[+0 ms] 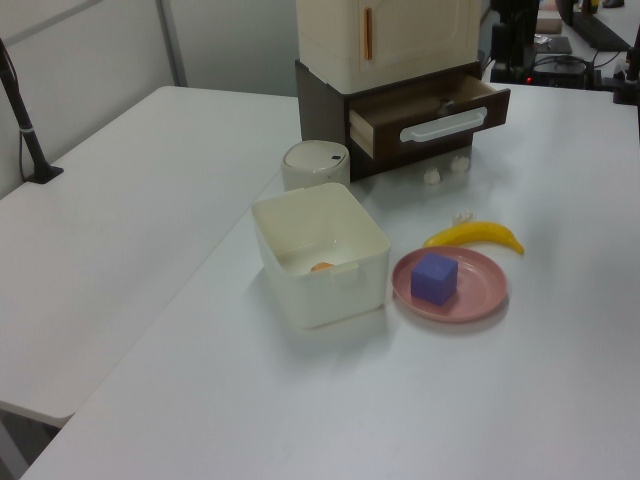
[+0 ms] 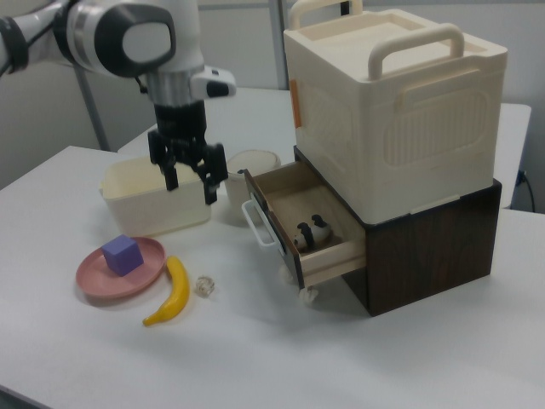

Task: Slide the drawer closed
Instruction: 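Move the gripper down toward the front of the open drawer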

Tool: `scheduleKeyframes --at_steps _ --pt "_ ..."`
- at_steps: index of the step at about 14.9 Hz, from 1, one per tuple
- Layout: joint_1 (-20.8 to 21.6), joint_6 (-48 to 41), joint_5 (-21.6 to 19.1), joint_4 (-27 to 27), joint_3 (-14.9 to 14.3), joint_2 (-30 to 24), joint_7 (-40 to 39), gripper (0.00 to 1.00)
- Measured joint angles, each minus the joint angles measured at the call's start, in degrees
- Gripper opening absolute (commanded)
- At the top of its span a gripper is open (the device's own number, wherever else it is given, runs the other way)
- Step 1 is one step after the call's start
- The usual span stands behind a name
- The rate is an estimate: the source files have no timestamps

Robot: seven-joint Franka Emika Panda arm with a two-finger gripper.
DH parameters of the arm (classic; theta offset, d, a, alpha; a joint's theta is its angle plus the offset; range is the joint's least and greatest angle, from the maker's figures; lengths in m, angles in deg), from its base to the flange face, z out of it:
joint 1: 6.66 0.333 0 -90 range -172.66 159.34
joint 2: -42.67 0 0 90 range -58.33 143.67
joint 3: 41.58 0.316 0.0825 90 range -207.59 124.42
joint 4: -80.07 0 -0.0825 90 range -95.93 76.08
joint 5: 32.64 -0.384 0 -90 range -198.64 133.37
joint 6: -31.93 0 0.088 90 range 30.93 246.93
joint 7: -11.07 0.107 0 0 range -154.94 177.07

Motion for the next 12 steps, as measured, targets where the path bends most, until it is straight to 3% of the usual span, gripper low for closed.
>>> scheduleKeyframes --at_steps 2,3,7,8,12 --pt "-0.02 1.57 0.13 -2.48 -0.02 0.01 0.99 0.77" --pt "-0.04 2.90 0.24 -3.83 -0.03 0.00 1.50 0.57" --pt "-0.03 6.14 2.21 -8.13 -0.04 0.03 6.32 0.06" --pt "-0.03 6.68 2.39 -8.93 -0.04 0.03 7.77 0.00" --pt "-0.04 11.56 2.52 -13.92 -0.04 0.05 12.99 0.00"
